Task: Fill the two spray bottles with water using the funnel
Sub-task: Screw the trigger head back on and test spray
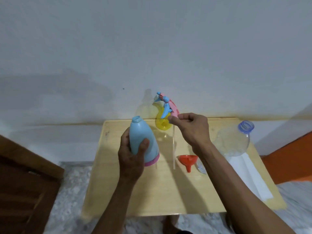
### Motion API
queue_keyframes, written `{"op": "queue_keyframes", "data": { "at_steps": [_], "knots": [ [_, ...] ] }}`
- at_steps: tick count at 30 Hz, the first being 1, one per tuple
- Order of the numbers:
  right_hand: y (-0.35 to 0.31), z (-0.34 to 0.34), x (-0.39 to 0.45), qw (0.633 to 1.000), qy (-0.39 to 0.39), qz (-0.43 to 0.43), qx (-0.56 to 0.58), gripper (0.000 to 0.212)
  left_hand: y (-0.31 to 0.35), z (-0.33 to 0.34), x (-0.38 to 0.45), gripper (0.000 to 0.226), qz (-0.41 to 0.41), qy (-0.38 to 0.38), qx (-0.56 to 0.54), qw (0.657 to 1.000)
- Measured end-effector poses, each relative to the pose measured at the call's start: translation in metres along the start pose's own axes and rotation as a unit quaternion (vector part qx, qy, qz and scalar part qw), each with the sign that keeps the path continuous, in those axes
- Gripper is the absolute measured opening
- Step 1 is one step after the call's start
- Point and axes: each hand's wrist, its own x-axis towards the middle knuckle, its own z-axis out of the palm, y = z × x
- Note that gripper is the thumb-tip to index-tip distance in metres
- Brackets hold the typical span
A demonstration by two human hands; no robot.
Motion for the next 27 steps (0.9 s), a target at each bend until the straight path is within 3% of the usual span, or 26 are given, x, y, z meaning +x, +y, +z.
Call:
{"op": "queue_keyframes", "data": {
  "at_steps": [5,8,13,20,27],
  "knots": [
    [-0.057,-0.013,-0.032,0.993,0.002,-0.059,0.098,0.054,0.03,0.002,-0.005,0.064,0.042,-0.001,-0.015,0.999],
    [-0.088,-0.018,-0.046,0.981,-0.002,-0.131,0.143,0.053,0.045,0.0,-0.011,0.06,0.044,0.001,-0.011,0.999],
    [-0.122,-0.018,-0.057,0.966,-0.011,-0.22,0.137,0.031,0.063,-0.004,-0.022,0.065,0.065,-0.025,0.003,0.998],
    [-0.153,-0.012,-0.055,0.936,0.006,-0.326,0.135,0.04,0.076,-0.009,-0.027,0.067,0.047,-0.039,0.008,0.998],
    [-0.166,-0.003,-0.052,0.926,-0.002,-0.369,0.077,0.05,0.083,-0.014,-0.029,0.069,0.027,-0.049,0.003,0.998]
  ]
}}
